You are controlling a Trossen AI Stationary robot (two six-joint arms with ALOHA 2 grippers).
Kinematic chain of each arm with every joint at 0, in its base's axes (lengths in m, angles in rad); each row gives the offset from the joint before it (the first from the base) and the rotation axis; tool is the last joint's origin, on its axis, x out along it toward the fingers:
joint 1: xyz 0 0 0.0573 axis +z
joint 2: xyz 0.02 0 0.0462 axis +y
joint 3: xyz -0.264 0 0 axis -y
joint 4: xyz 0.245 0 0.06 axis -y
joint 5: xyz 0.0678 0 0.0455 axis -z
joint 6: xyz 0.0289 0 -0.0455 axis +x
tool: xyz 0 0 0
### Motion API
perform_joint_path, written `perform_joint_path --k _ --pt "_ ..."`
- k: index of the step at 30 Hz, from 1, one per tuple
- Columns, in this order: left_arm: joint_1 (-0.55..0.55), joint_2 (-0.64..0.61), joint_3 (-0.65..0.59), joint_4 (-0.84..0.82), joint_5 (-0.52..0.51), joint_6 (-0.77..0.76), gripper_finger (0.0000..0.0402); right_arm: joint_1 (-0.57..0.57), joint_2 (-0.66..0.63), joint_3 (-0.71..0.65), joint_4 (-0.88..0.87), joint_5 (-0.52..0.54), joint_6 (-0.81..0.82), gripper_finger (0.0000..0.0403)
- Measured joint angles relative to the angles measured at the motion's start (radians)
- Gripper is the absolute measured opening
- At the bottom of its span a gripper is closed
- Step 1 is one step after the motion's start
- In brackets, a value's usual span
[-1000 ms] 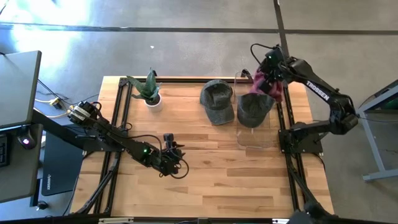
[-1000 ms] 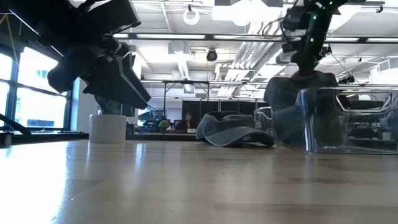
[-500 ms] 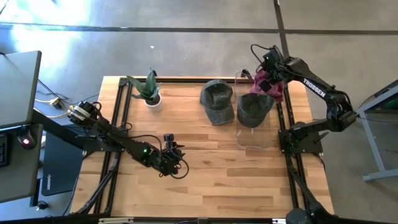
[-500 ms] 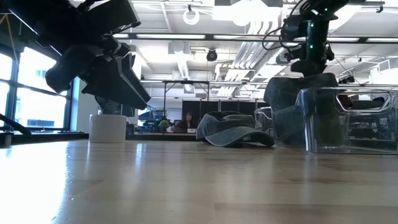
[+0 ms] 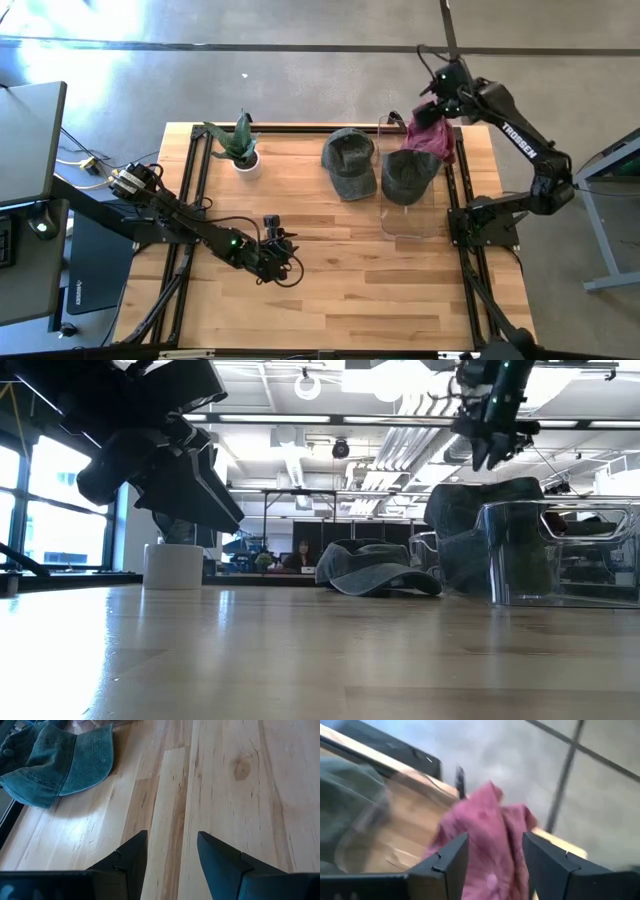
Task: Pick & Place hat
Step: Put the red cap into the top transparent bin
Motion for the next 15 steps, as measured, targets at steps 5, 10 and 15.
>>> perform_joint_path --k 5,10,15 --pt "0.0 0.0 0.0 0.003 -0.001 0.0 0.0166 0.0 0.002 -0.023 0.162 -0.183 0.0 0.0131" --pt "0.0 0.0 0.0 0.003 0.002 0.0 0.0166 0.001 0.078 -0.174 0.437 -0.266 0.035 0.0032" --pt "0.0 0.0 0.0 0.003 0.016 0.0 0.0166 -0.011 0.212 -0.199 0.439 -0.024 0.044 0.0022"
